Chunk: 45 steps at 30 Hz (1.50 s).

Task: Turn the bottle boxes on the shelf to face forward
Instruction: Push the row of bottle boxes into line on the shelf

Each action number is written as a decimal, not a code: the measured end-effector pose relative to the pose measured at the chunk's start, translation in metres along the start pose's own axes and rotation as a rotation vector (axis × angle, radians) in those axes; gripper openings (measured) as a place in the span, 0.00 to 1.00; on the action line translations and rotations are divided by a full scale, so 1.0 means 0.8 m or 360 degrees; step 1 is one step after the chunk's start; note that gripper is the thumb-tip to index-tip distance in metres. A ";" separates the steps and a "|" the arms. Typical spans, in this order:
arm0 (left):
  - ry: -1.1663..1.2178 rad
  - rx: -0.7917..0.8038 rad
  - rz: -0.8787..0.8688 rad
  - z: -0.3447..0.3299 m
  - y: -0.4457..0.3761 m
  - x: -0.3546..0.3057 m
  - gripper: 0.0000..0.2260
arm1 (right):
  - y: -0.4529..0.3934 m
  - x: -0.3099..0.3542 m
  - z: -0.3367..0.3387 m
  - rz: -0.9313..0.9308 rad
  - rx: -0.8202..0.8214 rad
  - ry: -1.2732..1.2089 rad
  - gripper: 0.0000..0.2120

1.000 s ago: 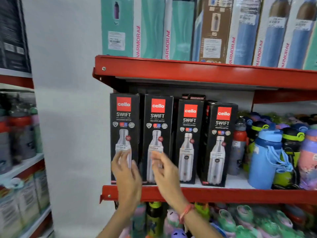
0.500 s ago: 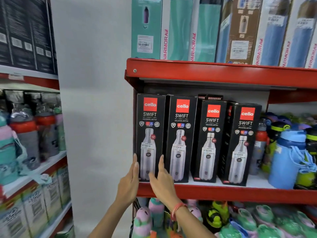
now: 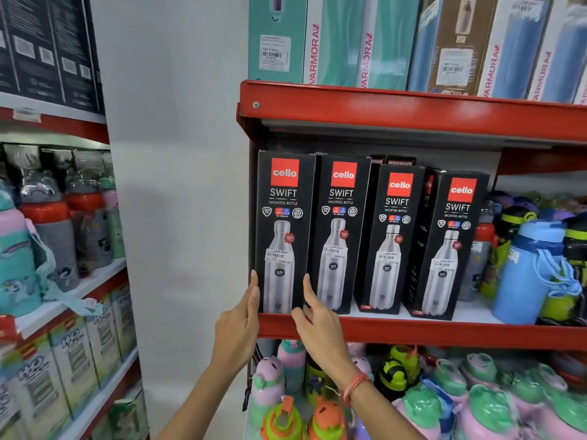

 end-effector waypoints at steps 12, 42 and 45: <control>0.0514 0.0353 0.0047 -0.122 0.031 -0.114 0.33 | -0.033 -0.068 0.078 -0.0290 -0.0122 -0.0072 0.29; 0.0396 0.0466 -0.0279 -0.193 0.064 -0.202 0.26 | -0.042 -0.153 0.184 -0.0321 -0.0387 0.0205 0.29; 0.0394 0.0598 0.0078 -0.234 0.050 -0.202 0.33 | -0.051 -0.159 0.183 -0.0349 -0.0183 0.0209 0.31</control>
Point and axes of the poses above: each hand's wrist, its own y-axis away from the middle knuckle, its own z-axis out of the back of the hand, x = y × z, the point moved 7 cm from there along -y, towards the middle knuckle, and after that the axes turned 9 degrees about -x, right-handed, at the moved point
